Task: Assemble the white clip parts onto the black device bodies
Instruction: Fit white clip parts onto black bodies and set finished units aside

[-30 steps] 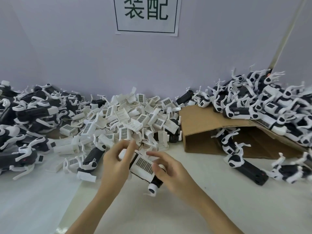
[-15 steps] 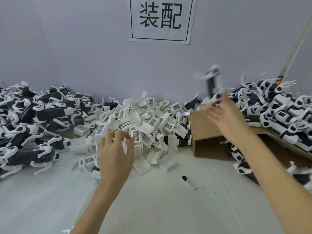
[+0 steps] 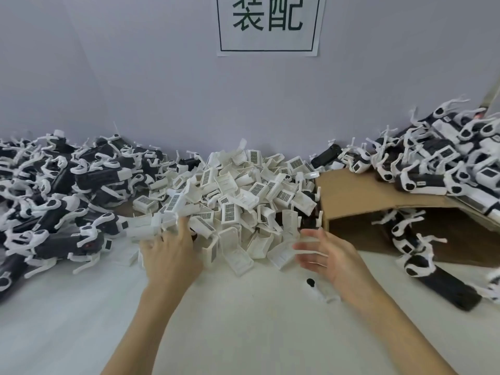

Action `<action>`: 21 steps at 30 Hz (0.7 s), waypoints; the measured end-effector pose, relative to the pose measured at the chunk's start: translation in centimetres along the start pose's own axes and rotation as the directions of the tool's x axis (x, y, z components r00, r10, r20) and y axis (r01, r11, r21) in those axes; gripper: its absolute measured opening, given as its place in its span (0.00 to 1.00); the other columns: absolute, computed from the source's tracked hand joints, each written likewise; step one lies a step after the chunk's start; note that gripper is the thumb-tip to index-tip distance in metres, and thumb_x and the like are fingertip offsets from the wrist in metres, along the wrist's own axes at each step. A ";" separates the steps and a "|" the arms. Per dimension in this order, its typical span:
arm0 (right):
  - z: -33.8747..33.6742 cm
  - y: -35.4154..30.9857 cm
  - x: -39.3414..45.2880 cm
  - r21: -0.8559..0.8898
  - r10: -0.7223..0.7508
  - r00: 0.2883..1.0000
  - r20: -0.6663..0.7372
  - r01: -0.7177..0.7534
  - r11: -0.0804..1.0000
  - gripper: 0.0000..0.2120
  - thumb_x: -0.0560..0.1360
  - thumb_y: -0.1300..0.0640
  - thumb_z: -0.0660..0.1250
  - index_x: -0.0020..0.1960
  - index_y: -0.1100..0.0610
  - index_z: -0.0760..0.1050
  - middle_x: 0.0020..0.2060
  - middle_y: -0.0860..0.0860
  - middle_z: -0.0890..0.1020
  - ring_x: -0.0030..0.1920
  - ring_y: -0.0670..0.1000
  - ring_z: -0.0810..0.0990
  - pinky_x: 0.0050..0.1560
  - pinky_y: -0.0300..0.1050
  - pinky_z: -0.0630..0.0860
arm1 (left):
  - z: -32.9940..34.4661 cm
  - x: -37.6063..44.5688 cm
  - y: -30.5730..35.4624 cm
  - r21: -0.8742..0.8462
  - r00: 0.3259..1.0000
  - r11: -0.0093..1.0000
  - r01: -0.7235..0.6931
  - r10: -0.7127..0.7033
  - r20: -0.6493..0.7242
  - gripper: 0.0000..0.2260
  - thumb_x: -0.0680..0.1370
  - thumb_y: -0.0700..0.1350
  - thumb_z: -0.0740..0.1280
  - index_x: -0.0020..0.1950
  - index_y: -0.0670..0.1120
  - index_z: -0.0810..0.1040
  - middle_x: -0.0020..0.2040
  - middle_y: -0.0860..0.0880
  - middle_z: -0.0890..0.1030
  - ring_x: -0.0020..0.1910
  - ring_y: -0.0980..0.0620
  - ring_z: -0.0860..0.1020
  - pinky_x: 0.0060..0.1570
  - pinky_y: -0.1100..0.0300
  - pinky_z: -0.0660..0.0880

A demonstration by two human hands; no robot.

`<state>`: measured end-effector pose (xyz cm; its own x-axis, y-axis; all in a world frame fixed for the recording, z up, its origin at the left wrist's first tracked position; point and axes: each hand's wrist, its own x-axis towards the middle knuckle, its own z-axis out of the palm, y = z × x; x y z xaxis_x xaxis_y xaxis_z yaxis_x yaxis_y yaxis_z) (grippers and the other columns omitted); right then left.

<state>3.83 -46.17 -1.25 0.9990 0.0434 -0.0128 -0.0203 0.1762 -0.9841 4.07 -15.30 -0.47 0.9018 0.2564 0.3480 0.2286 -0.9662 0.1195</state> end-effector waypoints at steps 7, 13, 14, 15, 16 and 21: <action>0.8 0.3 -0.9 0.038 -0.014 1.000 0.021 0.014 0.999 0.20 0.79 0.44 0.65 0.57 0.59 0.85 0.45 0.61 0.86 0.43 0.58 0.85 0.45 0.47 0.82 | -1.0 0.0 0.0 -0.107 0.991 0.994 -0.012 -0.002 -0.136 0.26 0.79 0.42 0.67 0.76 0.47 0.66 0.41 0.48 0.82 0.49 0.42 0.81 0.54 0.46 0.67; 2.3 0.1 -1.9 0.068 -0.040 0.991 0.127 0.032 0.997 0.20 0.80 0.46 0.67 0.64 0.58 0.81 0.53 0.61 0.86 0.51 0.59 0.86 0.46 0.45 0.82 | -2.2 -1.6 3.1 -0.306 0.833 0.829 -0.469 0.299 -0.465 0.27 0.78 0.43 0.75 0.76 0.46 0.70 0.57 0.54 0.87 0.55 0.46 0.84 0.63 0.42 0.63; 2.6 0.1 -2.1 0.076 -0.044 0.989 0.144 0.033 0.997 0.21 0.79 0.46 0.69 0.67 0.55 0.79 0.56 0.60 0.86 0.55 0.59 0.86 0.48 0.46 0.83 | -2.2 -2.1 3.9 -0.315 0.802 0.780 -0.541 0.365 -0.473 0.27 0.79 0.43 0.75 0.76 0.47 0.70 0.59 0.56 0.86 0.57 0.48 0.83 0.65 0.42 0.63; 2.9 0.2 -2.2 0.091 -0.040 0.986 0.159 0.026 0.996 0.23 0.78 0.44 0.71 0.70 0.54 0.77 0.58 0.58 0.86 0.58 0.59 0.86 0.50 0.47 0.83 | -2.0 -2.7 4.7 -0.317 0.774 0.735 -0.599 0.430 -0.465 0.28 0.79 0.44 0.75 0.77 0.48 0.70 0.61 0.58 0.85 0.58 0.49 0.83 0.67 0.41 0.62; 3.2 0.3 -2.3 0.094 -0.033 0.984 0.175 0.017 0.995 0.27 0.77 0.43 0.72 0.71 0.53 0.75 0.60 0.56 0.85 0.60 0.58 0.85 0.52 0.47 0.83 | -1.8 -3.3 5.3 -0.312 0.748 0.698 -0.645 0.491 -0.447 0.28 0.79 0.44 0.75 0.78 0.48 0.70 0.62 0.59 0.84 0.59 0.50 0.82 0.69 0.40 0.62; 3.7 0.8 -2.6 0.015 -0.046 0.993 0.113 0.045 0.999 0.27 0.73 0.40 0.75 0.65 0.56 0.80 0.55 0.57 0.87 0.56 0.59 0.86 0.51 0.46 0.83 | -0.4 -4.7 6.7 -0.264 0.608 0.553 -0.790 0.651 -0.455 0.27 0.80 0.44 0.74 0.78 0.47 0.71 0.64 0.58 0.83 0.64 0.54 0.79 0.74 0.42 0.58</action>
<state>1.07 -42.49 -1.39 0.9879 0.1457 0.0527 0.0239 0.1923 -0.9810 1.19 -22.99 -0.89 0.5295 -0.4602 0.7126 -0.6834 -0.7291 0.0370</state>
